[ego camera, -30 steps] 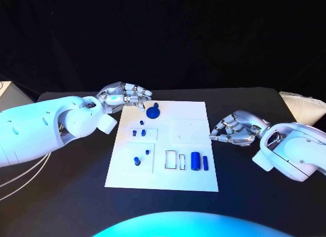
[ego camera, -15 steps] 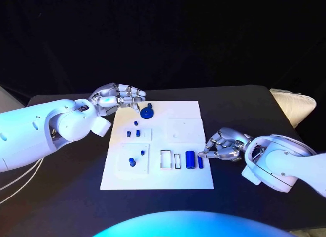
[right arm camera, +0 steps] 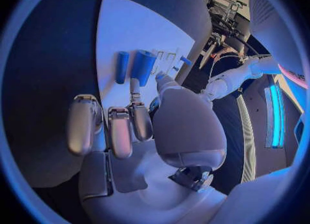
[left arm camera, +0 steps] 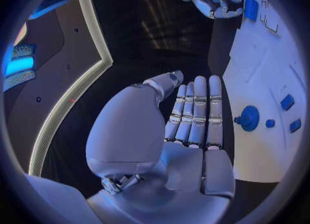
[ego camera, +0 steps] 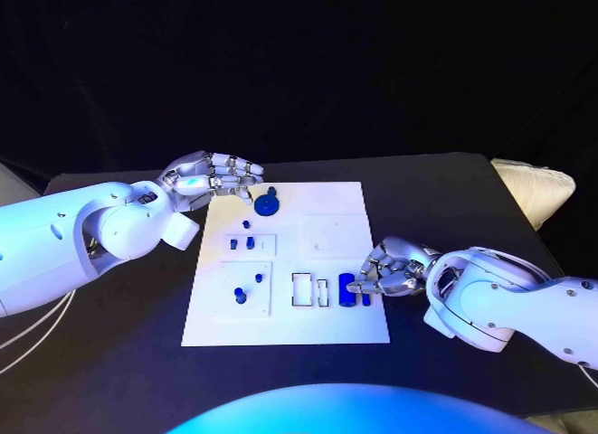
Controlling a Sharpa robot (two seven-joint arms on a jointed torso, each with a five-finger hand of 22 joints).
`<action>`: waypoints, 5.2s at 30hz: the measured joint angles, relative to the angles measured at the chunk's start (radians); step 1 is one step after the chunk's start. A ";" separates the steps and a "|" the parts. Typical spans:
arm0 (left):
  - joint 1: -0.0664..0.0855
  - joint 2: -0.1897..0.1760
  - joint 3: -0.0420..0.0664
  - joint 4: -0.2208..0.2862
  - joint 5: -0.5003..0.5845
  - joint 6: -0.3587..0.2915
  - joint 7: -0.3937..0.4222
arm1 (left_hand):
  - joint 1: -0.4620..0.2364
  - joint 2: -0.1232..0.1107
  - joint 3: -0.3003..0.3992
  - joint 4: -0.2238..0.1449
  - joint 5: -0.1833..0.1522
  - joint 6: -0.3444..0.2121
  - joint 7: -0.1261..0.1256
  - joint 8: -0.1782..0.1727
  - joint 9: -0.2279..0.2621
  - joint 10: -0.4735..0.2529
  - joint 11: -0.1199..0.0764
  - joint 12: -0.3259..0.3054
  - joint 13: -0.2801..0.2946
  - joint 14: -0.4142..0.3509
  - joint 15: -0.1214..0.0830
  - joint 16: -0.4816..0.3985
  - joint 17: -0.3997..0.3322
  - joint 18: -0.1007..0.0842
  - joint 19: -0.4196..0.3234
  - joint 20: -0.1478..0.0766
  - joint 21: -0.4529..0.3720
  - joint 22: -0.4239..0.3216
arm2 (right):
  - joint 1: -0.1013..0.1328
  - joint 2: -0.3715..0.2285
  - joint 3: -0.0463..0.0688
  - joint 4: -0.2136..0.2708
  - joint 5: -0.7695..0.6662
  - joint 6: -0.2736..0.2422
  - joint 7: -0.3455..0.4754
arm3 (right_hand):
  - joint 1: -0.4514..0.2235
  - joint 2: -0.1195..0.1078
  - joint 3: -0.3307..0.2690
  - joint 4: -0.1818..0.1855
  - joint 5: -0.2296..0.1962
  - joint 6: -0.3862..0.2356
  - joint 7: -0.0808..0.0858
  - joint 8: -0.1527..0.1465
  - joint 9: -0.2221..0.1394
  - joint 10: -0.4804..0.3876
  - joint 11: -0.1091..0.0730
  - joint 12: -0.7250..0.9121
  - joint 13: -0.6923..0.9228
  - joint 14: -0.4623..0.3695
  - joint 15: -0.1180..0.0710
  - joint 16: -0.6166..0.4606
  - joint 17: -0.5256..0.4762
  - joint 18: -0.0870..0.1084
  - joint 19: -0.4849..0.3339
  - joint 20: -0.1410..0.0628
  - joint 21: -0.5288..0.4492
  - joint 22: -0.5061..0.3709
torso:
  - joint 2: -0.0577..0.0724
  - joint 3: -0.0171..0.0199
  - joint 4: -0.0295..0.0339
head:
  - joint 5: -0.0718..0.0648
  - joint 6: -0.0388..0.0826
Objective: Assemble the parts on the task board
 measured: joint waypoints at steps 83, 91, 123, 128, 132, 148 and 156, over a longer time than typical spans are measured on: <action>0.000 -0.001 0.000 0.002 0.019 0.019 -0.013 | -0.004 0.004 -0.006 0.006 0.000 -0.007 0.000 0.003 -0.002 -0.007 0.000 0.000 -0.002 -0.004 0.004 0.000 -0.001 0.000 0.000 0.000 -0.008 -0.004 | 0.049 0.162 0.003 -0.026 0.197 -0.040 -0.061 | 0.076 0.019 0.063 -0.004 0.193 -0.012 -0.003 0.023 0.006 0.011 -0.007 -0.015 0.000 0.000 -0.007 0.026 -0.001 0.000 0.000 0.000 0.048 0.000 | 0.000 -0.0061 0.0102 | 0.014 -0.006; 0.000 0.000 0.000 0.003 0.019 0.019 -0.013 | -0.004 0.004 -0.006 0.006 0.000 -0.007 0.000 0.003 -0.003 -0.007 0.000 0.000 -0.002 -0.004 0.004 0.000 -0.001 0.000 0.000 0.000 -0.008 -0.004 | 0.046 0.216 0.002 -0.053 0.201 0.004 -0.079 | -0.023 0.035 0.079 -0.001 0.129 -0.001 0.008 0.024 0.008 0.015 -0.010 -0.019 0.000 0.000 -0.007 0.025 -0.001 0.000 0.000 0.000 0.048 0.000 | 0.002 -0.0048 0.0112 | 0.020 -0.010; 0.000 0.000 0.000 0.003 0.019 0.019 -0.013 | -0.004 0.004 -0.006 0.006 0.000 -0.011 0.003 0.003 -0.004 -0.007 0.000 0.000 -0.003 -0.004 0.004 0.000 -0.001 0.000 0.004 0.004 -0.012 -0.005 | 0.044 0.269 0.002 -0.112 0.070 0.073 -0.109 | -0.111 0.044 0.080 -0.001 0.102 0.033 -0.019 0.088 0.030 0.026 -0.018 -0.010 -0.001 0.000 -0.014 0.028 -0.001 -0.015 0.000 -0.007 0.060 0.000 | 0.002 -0.0041 0.0112 | 0.032 -0.014; 0.000 -0.002 0.000 0.003 0.019 0.019 -0.013 | -0.004 0.004 -0.006 0.006 0.000 -0.011 0.003 0.003 -0.004 -0.007 0.000 0.000 -0.003 -0.004 0.004 0.000 -0.001 0.000 0.004 0.004 -0.012 -0.005 | 0.043 0.275 0.002 -0.121 0.056 0.082 -0.109 | -0.127 0.044 0.076 0.002 0.096 0.040 -0.028 0.089 0.032 0.027 -0.019 -0.010 -0.001 0.004 -0.018 0.028 -0.001 -0.015 0.000 -0.007 0.060 0.000 | 0.002 -0.0046 0.0115 | 0.033 -0.015; 0.000 -0.003 0.000 0.003 0.019 0.019 -0.013 | -0.004 0.004 -0.006 0.006 0.000 -0.011 0.003 0.003 -0.004 -0.007 0.000 0.000 -0.003 -0.004 0.004 0.000 -0.001 0.000 0.004 0.004 -0.012 -0.005 | 0.041 0.279 0.002 -0.125 0.048 0.089 -0.109 | -0.136 0.035 0.069 0.000 0.082 0.043 -0.032 0.093 0.036 0.028 -0.019 -0.010 -0.001 0.004 -0.018 0.028 -0.001 -0.015 0.000 -0.007 0.060 0.000 | 0.002 -0.0048 0.0114 | 0.033 -0.017; 0.000 -0.003 0.000 0.003 0.019 0.019 -0.015 | -0.004 0.004 -0.006 0.006 0.000 -0.011 0.003 0.003 -0.005 -0.007 0.000 0.000 -0.003 -0.004 0.004 0.000 -0.001 0.000 0.004 0.004 -0.011 -0.005 | 0.034 0.279 0.002 -0.128 0.026 0.086 -0.112 | -0.257 0.053 -0.064 0.002 -0.085 0.027 -0.034 0.128 0.045 0.027 -0.019 -0.015 -0.001 0.003 -0.018 0.028 -0.001 -0.015 0.000 -0.007 0.056 0.000 | 0.002 -0.0038 0.0106 | 0.034 -0.017; 0.000 -0.004 0.000 0.003 0.019 0.019 -0.015 | -0.004 0.004 -0.006 0.006 0.000 -0.011 0.003 0.003 -0.005 -0.007 0.000 0.000 -0.003 -0.004 0.004 0.000 -0.001 0.000 0.004 0.004 -0.011 -0.005 | 0.032 0.270 0.002 -0.123 0.009 0.077 -0.112 | -0.265 0.061 -0.112 0.004 -0.120 0.022 -0.032 0.135 0.046 0.027 -0.019 -0.019 0.000 0.003 -0.018 0.028 -0.001 -0.015 0.000 -0.007 0.051 0.000 | 0.003 -0.0035 0.0110 | 0.033 -0.019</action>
